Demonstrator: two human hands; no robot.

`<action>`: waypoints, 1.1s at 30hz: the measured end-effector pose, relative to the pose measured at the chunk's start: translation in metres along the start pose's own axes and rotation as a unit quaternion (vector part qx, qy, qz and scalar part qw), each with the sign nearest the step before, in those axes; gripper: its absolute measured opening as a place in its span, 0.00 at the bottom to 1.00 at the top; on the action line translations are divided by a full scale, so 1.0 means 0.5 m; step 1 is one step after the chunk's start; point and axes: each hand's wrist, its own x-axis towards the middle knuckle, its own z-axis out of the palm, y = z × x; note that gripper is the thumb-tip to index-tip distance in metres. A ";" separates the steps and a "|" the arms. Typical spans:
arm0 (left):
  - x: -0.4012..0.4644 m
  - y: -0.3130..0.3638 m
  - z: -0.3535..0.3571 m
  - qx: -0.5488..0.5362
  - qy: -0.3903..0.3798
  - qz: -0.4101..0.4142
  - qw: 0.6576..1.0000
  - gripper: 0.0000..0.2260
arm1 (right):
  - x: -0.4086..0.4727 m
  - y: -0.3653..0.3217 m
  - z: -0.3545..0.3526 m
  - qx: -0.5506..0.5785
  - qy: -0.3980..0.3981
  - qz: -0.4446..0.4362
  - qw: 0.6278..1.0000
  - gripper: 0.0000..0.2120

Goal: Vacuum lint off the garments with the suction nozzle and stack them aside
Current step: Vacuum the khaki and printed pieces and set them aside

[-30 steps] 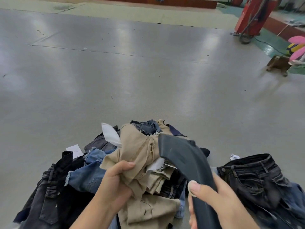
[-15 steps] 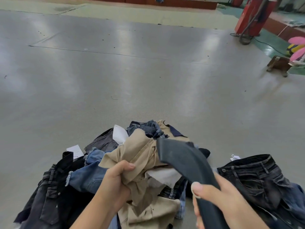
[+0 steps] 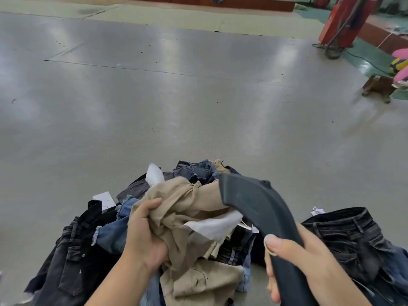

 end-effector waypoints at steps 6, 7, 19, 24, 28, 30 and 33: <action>-0.004 -0.024 0.001 -0.001 -0.025 -0.031 0.999 0.14 | 0.022 0.025 0.031 -0.096 -0.006 0.000 0.995 0.26; -0.006 -0.028 0.002 0.003 -0.034 -0.040 0.999 0.15 | 0.025 0.023 0.032 -0.080 0.009 0.005 0.997 0.22; -0.006 -0.037 0.000 0.006 -0.036 -0.046 0.998 0.15 | 0.023 0.014 0.023 -0.053 0.000 0.026 0.998 0.12; -0.013 -0.018 0.007 -0.021 -0.077 -0.064 0.995 0.17 | 0.047 0.000 0.001 -0.020 0.145 -0.037 0.988 0.14; -0.009 0.007 0.011 -0.067 -0.126 -0.064 0.988 0.23 | 0.027 -0.006 -0.011 -0.012 0.150 -0.083 0.985 0.17; -0.007 0.006 0.010 -0.064 -0.109 -0.067 0.990 0.23 | 0.012 -0.002 0.002 -0.026 0.087 -0.089 0.992 0.16; -0.010 -0.004 0.015 -0.046 -0.104 -0.074 0.991 0.22 | 0.002 0.020 0.023 -0.109 -0.026 -0.077 0.991 0.21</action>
